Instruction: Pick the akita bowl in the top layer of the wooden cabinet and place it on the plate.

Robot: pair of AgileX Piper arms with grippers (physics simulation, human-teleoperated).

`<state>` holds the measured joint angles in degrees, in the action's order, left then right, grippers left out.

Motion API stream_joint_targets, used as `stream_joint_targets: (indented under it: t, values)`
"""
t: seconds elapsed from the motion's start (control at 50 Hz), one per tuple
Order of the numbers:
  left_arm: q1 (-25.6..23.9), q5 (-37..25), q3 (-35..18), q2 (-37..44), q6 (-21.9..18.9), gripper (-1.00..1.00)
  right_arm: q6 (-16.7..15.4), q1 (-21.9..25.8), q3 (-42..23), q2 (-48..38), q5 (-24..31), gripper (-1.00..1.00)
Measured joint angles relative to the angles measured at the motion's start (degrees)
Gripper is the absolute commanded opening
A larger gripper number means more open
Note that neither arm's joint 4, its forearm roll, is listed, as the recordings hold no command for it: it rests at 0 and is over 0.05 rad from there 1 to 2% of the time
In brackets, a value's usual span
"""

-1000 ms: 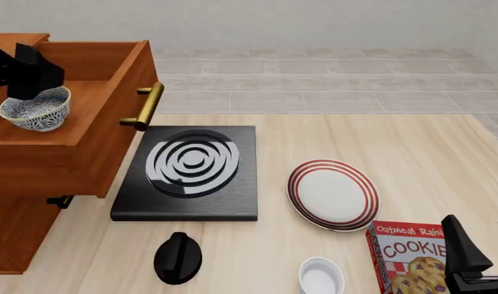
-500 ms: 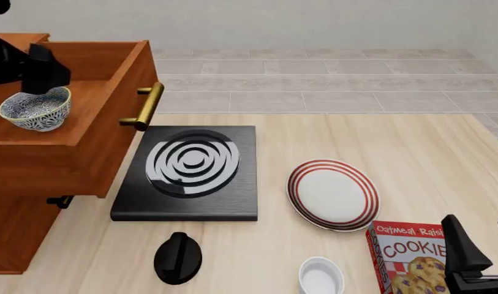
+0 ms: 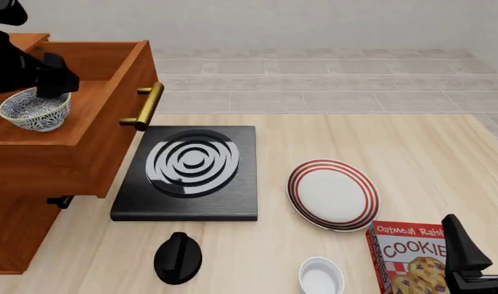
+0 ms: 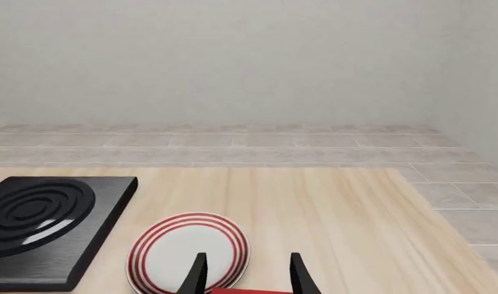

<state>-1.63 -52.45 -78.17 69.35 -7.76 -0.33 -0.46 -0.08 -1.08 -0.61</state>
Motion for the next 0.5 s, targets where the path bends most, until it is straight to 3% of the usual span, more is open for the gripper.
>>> stream_joint_targets:
  t: [0.5]
  values:
    - [1.8,3.12,1.49,2.07,-0.4,1.0,0.02,-0.15,-0.01,-0.01,-0.06,1.0]
